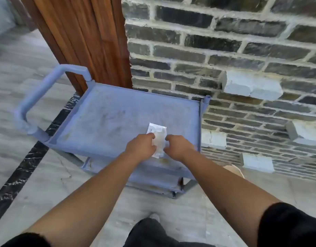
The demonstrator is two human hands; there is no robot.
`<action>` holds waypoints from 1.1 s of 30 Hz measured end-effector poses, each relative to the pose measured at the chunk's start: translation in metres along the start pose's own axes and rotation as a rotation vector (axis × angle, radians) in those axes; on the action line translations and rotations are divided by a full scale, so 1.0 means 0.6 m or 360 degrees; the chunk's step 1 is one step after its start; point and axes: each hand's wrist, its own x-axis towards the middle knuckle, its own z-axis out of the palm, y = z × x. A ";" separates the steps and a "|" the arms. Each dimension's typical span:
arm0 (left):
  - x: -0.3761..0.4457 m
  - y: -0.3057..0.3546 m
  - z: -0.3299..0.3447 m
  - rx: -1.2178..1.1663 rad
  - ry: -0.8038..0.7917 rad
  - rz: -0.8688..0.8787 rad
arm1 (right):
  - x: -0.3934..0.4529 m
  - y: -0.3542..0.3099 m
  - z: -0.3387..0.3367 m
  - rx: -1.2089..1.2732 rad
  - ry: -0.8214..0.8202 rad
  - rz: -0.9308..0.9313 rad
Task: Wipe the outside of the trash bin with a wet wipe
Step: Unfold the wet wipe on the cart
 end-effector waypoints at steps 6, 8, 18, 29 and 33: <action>0.056 -0.016 0.021 0.0054 -0.0004 -0.0160 | 0.065 -0.006 0.030 -0.0083 0.0039 0.0159; 0.067 -0.017 0.028 0.0017 0.0037 -0.0189 | 0.079 -0.003 0.037 -0.0132 0.0087 0.0181; 0.090 -0.029 0.032 -0.0297 -0.0024 -0.0297 | 0.085 -0.014 0.045 0.0014 0.0255 0.0141; 0.067 -0.023 0.003 -0.0648 0.0139 0.0052 | 0.019 0.006 0.014 0.0853 0.0446 -0.0063; 0.047 -0.006 -0.009 -0.0607 0.0277 0.0064 | 0.002 0.014 0.004 0.0912 0.0506 -0.0012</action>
